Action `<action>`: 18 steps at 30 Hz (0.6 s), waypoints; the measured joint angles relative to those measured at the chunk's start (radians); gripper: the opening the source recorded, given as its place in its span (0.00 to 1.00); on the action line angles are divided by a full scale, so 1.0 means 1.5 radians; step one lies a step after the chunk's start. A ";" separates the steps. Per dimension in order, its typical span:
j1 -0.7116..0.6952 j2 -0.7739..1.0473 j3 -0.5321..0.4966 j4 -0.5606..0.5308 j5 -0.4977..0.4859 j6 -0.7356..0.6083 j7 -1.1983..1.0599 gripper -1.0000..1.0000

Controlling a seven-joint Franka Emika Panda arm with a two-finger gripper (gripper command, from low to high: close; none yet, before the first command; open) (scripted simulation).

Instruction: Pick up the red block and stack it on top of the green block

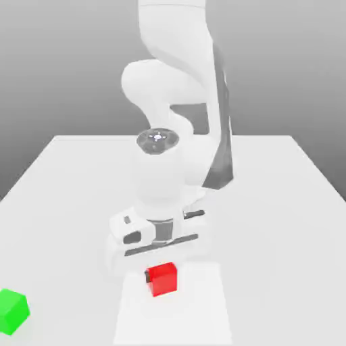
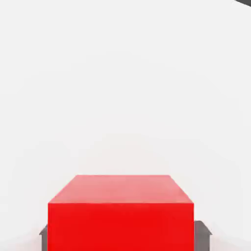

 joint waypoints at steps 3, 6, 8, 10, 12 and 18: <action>0.003 -0.008 -0.004 0.000 -0.007 -0.006 0.004 0.00; 0.019 -0.048 -0.029 -0.004 -0.038 -0.039 0.026 0.00; 0.023 -0.076 -0.039 -0.008 -0.062 -0.062 0.043 0.00; 0.023 -0.103 -0.044 -0.012 -0.083 -0.085 0.058 0.00; 0.020 -0.130 -0.045 -0.017 -0.098 -0.107 0.069 0.00; 0.032 -0.137 -0.100 0.039 -0.128 -0.177 0.067 0.00</action>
